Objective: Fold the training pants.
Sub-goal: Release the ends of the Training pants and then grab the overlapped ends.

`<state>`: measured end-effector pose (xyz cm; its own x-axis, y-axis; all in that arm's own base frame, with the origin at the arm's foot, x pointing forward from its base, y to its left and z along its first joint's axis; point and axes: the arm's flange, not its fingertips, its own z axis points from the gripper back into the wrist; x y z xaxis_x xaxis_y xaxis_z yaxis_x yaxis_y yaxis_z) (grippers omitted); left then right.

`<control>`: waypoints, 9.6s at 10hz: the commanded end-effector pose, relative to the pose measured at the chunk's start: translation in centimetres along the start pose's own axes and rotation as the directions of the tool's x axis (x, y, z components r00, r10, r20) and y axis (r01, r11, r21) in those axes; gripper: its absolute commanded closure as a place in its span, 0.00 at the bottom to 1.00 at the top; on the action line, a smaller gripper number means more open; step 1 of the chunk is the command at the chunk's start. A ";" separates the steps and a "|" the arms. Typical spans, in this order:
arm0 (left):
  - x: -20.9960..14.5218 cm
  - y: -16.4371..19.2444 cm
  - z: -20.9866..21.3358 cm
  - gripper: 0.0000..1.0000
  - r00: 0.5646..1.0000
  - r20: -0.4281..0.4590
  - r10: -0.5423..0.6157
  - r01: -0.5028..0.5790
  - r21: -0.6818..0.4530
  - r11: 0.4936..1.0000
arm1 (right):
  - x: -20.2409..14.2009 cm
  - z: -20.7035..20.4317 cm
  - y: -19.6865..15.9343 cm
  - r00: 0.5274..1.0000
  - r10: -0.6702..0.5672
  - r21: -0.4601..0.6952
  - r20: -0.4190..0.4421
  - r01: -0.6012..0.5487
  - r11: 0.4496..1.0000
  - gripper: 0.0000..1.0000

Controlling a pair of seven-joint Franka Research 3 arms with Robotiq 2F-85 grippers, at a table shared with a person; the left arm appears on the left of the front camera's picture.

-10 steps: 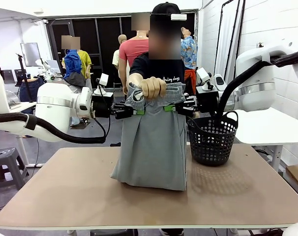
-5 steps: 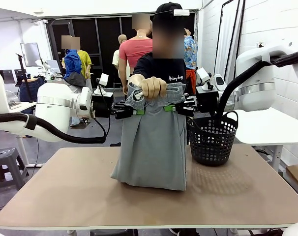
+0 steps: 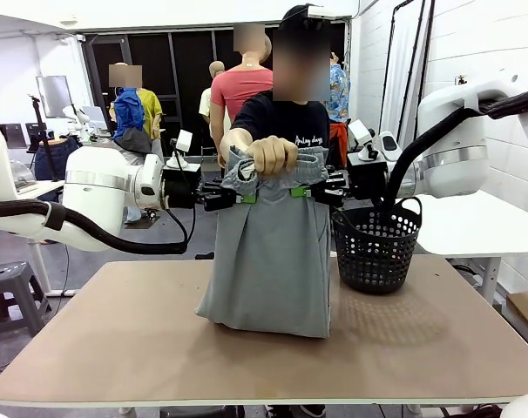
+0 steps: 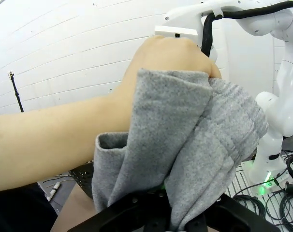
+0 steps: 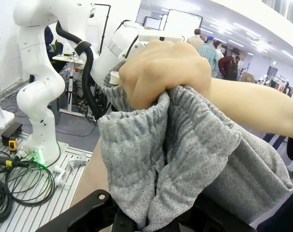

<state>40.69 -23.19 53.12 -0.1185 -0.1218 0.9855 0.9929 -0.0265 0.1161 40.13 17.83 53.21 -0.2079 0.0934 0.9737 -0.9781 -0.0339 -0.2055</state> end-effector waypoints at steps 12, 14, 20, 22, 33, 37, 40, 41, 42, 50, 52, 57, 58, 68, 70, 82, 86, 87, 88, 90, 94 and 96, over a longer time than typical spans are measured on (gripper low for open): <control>-0.4 -0.1 0.1 0.00 1.000 0.003 0.023 -0.023 -0.010 1.000 | -0.6 0.7 -0.7 0.997 -0.066 -0.006 0.028 0.067 0.998 0.00; -0.5 -0.4 0.3 0.00 0.999 -0.007 0.041 -0.041 -0.006 0.999 | -0.8 1.2 -0.4 0.997 -0.078 -0.010 0.020 0.078 0.997 0.00; -0.8 -1.8 2.5 0.00 0.996 -0.038 0.086 -0.083 0.082 0.993 | -1.6 3.2 0.3 0.996 -0.081 -0.121 -0.040 0.076 0.990 0.00; -0.6 -1.8 2.6 0.00 0.994 -0.072 0.079 -0.066 0.162 0.985 | -1.5 3.2 0.5 0.996 -0.026 -0.246 -0.081 0.005 0.969 0.00; -0.7 -1.6 2.4 0.00 0.999 -0.014 0.031 -0.028 0.153 0.988 | -1.7 3.8 0.4 0.988 -0.153 -0.094 0.037 0.156 0.983 0.00; -0.4 -1.6 1.3 0.00 1.000 -0.018 -0.006 0.006 -0.029 1.000 | -1.4 3.5 1.1 0.988 -0.153 -0.048 0.011 0.153 0.987 0.00; -0.4 -1.6 0.8 0.00 1.000 -0.019 0.009 -0.010 -0.061 0.998 | -1.0 3.1 2.7 0.988 -0.156 -0.038 0.006 0.156 0.987 0.00; -0.5 -1.6 0.7 0.00 1.000 -0.016 0.018 -0.019 -0.068 0.998 | -0.9 3.0 3.1 0.987 -0.160 -0.034 0.009 0.161 0.986 0.00; -0.5 -1.6 0.7 0.00 1.000 -0.018 0.021 -0.023 -0.071 0.997 | -1.0 3.0 3.6 0.986 -0.169 -0.042 0.007 0.169 0.985 0.00; -1.1 -1.1 1.4 0.00 0.996 -0.027 0.084 -0.084 0.015 0.996 | -4.0 0.0 4.5 0.990 -0.141 -0.230 -0.013 0.134 0.964 0.00; -2.1 -0.9 1.6 0.00 0.991 -0.030 0.129 -0.128 0.009 0.992 | -3.8 0.1 4.1 0.990 -0.140 -0.240 0.020 0.140 0.960 0.00; -2.5 -0.6 2.3 0.00 0.992 -0.023 0.121 -0.116 0.139 0.983 | -3.3 -0.3 3.4 0.987 -0.159 -0.206 0.036 0.163 0.965 0.00; -2.6 -0.5 2.3 0.00 0.994 -0.026 0.108 -0.103 0.152 0.983 | -3.2 -0.5 3.2 0.987 -0.157 -0.197 0.031 0.160 0.967 0.00; -1.1 -0.8 -1.3 0.00 0.985 0.011 0.169 -0.169 -0.054 0.984 | -2.3 -2.0 1.3 0.979 -0.177 -0.111 0.096 0.188 0.976 0.00; -1.1 -1.5 -2.8 0.00 0.981 0.013 0.192 -0.190 -0.086 0.978 | -2.3 -1.9 1.1 0.979 -0.175 -0.102 0.101 0.185 0.977 0.00; -2.5 -0.6 -4.1 1.00 0.983 0.045 0.179 -0.177 -0.052 0.983 | -2.1 0.4 0.1 0.971 -0.230 -0.083 0.070 0.235 0.968 1.00; -2.5 -0.9 -4.0 1.00 0.981 0.059 0.185 -0.184 -0.030 0.982 | -2.5 0.5 -0.1 0.963 -0.263 -0.046 0.058 0.265 0.963 1.00; -2.7 -1.0 -4.0 1.00 0.977 0.067 0.202 -0.201 -0.019 0.979 | -2.4 0.5 0.1 0.964 -0.263 -0.032 0.051 0.264 0.964 1.00; -2.9 -0.9 -3.9 1.00 0.976 0.061 0.211 -0.211 0.003 0.977 | -2.2 0.5 0.0 0.965 -0.255 -0.018 0.052 0.257 0.966 1.00; -3.5 -0.7 -3.4 1.00 0.972 0.072 0.222 -0.225 0.028 0.974 | -1.9 0.2 -0.3 0.974 -0.224 -0.008 0.023 0.225 0.974 1.00; -3.8 -0.2 -2.8 1.00 0.973 0.072 0.219 -0.221 0.022 0.975 | -2.4 0.0 0.3 0.977 -0.214 -0.022 -0.001 0.214 0.977 1.00; -3.8 -0.2 -2.8 1.00 0.973 0.072 0.219 -0.221 0.022 0.975 | -2.4 0.0 0.3 0.977 -0.214 -0.022 -0.001 0.214 0.977 1.00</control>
<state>40.92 -25.36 48.77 0.1101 -0.0475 0.9928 0.9936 0.0289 -0.1088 40.77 17.75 50.73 0.0059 0.1163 0.9932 -1.0000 0.0069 0.0051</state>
